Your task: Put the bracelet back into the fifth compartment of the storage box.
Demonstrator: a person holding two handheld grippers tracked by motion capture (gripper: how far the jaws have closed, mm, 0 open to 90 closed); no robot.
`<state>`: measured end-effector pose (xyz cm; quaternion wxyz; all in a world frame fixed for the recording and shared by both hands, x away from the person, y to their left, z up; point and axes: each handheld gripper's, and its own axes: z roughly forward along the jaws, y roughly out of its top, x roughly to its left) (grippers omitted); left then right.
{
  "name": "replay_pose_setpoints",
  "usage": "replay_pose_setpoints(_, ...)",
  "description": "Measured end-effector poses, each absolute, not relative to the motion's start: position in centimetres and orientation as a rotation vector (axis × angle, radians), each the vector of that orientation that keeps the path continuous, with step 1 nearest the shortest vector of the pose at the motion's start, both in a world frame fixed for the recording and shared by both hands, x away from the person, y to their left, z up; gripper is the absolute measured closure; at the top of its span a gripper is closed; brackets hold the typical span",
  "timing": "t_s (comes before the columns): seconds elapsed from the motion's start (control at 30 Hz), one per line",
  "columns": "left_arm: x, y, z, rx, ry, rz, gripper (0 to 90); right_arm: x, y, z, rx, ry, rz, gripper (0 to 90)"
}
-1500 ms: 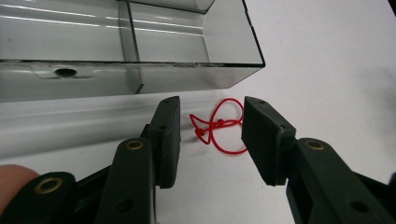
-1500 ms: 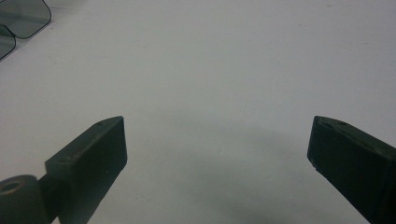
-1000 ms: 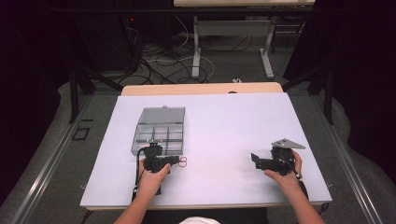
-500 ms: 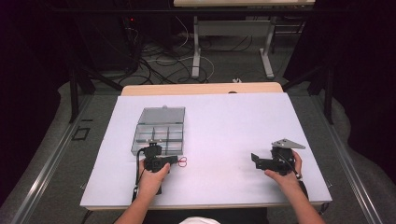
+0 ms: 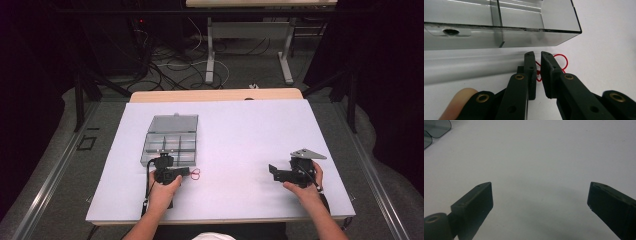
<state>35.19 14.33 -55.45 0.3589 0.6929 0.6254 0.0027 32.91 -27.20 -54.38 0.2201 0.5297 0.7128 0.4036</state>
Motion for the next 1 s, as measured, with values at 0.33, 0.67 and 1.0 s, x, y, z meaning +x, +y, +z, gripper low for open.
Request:
replay_pose_setpoints(0.33, 35.14, 14.21, -55.49, 1.783, 1.614, -0.002, 86.5, 32.95, -27.2, -54.4, 1.459, 1.974, 1.115, 5.9)
replay_pose_setpoints(0.67, 34.96, 14.16, -55.33, 1.785, 1.602, 0.0, 87.0, 32.95, -27.23, -54.39, 1.458, 1.973, 1.115, 6.0)
replay_pose_setpoints(1.0, 34.56, 14.0, -54.69, 1.779, 1.569, 0.014, 87.0, 32.96, -27.22, -54.39, 1.458, 1.974, 1.117, 6.1)
